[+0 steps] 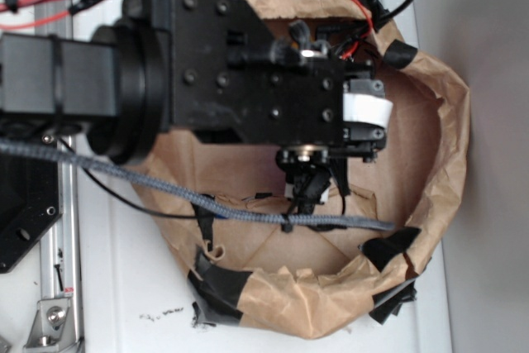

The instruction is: Grab the yellow duck.

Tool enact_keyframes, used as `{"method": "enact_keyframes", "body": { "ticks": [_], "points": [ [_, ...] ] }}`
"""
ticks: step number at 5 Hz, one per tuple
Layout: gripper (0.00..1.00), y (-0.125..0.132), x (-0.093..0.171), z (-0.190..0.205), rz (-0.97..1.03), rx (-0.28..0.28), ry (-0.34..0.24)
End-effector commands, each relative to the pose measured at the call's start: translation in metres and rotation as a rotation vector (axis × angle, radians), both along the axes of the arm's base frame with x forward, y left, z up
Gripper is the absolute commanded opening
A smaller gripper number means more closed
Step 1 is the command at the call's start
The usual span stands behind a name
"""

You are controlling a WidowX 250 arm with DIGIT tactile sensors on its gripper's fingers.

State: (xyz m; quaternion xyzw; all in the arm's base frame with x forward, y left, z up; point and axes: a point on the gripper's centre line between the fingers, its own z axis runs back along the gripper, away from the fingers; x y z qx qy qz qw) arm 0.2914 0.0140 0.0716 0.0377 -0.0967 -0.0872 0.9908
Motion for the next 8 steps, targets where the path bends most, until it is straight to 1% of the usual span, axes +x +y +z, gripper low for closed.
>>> {"method": "enact_keyframes", "body": {
  "ticks": [1,2,3,4,5,6,7,8],
  "points": [
    [1.0,0.037,-0.003,0.008,0.092,0.007,-0.018],
    [1.0,0.058,-0.008,0.012,0.129,0.047,-0.012],
    [1.0,0.064,-0.01,0.008,0.125,0.084,0.003],
    [1.0,0.065,-0.006,0.002,0.052,0.162,0.018],
    [1.0,0.068,-0.006,-0.001,0.058,0.167,0.012],
    [1.0,0.06,0.004,-0.006,0.047,0.163,-0.012],
    [1.0,0.059,0.011,-0.018,0.04,0.167,0.019],
    [1.0,0.071,0.008,-0.038,0.056,0.182,0.049]
  ]
}}
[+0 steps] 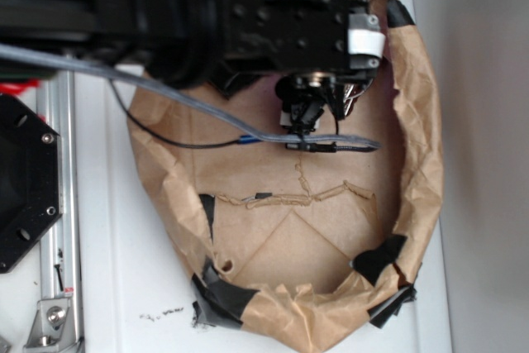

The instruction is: Grab the yellow duck.

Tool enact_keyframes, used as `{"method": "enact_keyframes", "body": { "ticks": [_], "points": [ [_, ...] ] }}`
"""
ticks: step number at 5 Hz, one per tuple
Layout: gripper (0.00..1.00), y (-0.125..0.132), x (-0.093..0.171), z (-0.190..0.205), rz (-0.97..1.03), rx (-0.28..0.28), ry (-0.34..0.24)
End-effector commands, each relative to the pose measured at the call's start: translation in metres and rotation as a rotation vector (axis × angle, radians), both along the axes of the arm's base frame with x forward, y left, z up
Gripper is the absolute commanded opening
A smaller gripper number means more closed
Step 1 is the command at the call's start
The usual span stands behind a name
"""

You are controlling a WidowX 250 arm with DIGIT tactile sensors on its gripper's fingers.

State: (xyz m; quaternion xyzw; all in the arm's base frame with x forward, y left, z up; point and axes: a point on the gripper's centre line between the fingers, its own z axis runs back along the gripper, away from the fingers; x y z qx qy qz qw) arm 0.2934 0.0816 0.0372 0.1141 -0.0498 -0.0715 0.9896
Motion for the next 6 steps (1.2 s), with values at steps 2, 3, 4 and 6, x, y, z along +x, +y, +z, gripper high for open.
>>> {"method": "enact_keyframes", "body": {
  "ticks": [2,3,4,6],
  "points": [
    [0.0,0.008,0.003,0.0,0.022,0.035,-0.05],
    [0.0,0.008,0.002,0.001,0.026,0.03,-0.051],
    [0.0,0.002,0.003,0.014,0.03,-0.03,-0.094],
    [0.0,-0.026,0.002,0.055,-0.046,-0.027,-0.188]
  ]
}}
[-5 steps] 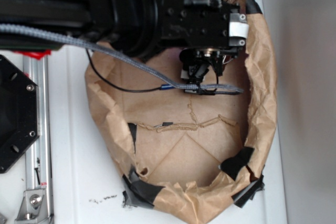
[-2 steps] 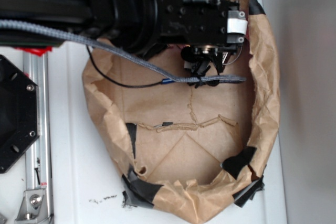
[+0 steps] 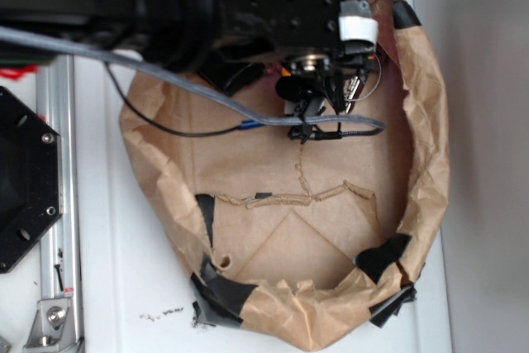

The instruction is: Grab the yellow duck.

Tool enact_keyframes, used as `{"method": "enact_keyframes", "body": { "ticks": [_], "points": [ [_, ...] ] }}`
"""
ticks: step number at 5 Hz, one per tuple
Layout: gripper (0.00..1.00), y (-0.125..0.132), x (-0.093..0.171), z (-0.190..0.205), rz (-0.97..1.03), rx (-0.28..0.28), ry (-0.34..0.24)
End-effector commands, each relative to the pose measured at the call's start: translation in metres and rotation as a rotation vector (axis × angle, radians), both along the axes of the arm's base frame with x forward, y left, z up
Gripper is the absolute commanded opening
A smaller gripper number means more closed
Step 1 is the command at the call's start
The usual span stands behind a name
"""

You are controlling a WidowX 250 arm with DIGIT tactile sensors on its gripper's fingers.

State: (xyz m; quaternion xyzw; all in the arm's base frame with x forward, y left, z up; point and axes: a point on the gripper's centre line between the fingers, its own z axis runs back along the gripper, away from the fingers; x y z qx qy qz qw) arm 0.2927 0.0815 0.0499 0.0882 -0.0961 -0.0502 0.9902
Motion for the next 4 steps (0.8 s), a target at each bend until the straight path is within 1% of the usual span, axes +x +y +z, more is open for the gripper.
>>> {"method": "enact_keyframes", "body": {
  "ticks": [1,2,3,4],
  "points": [
    [0.0,-0.051,0.003,0.062,-0.126,0.075,-0.057],
    [0.0,-0.079,0.01,0.086,-0.106,0.076,-0.022],
    [0.0,-0.088,0.007,0.101,-0.034,0.027,0.042],
    [0.0,-0.088,-0.004,0.111,0.144,-0.093,-0.027]
  ]
}}
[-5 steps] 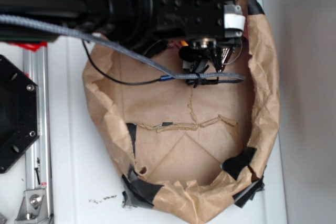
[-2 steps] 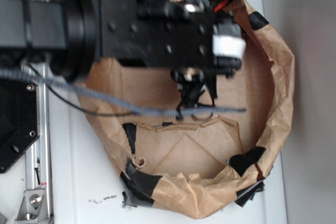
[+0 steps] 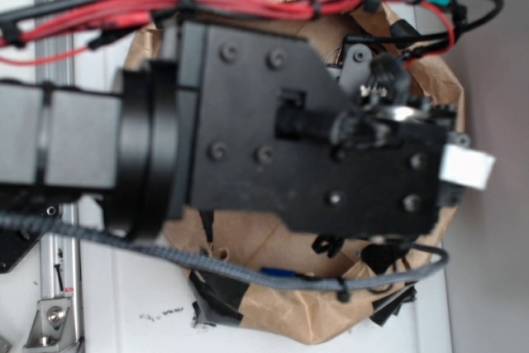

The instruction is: Grab the yellow duck.

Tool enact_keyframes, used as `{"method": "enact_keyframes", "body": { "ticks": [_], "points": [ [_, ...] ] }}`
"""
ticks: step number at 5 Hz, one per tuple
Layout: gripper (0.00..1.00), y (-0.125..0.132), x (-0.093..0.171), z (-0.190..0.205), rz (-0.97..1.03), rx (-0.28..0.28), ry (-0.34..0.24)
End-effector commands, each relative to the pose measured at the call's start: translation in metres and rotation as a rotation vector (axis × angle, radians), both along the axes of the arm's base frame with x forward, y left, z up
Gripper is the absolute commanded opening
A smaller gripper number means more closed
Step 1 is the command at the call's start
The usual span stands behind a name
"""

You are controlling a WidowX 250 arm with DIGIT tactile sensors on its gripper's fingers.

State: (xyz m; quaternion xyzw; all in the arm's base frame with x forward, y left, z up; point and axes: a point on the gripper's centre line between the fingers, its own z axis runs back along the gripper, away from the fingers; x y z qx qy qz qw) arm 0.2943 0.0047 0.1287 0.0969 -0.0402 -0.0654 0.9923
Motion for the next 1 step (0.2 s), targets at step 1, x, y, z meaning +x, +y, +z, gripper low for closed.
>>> {"method": "enact_keyframes", "body": {
  "ticks": [1],
  "points": [
    [0.0,-0.0032,-0.0108,0.0277,0.259,-0.11,-0.131]
  ]
}}
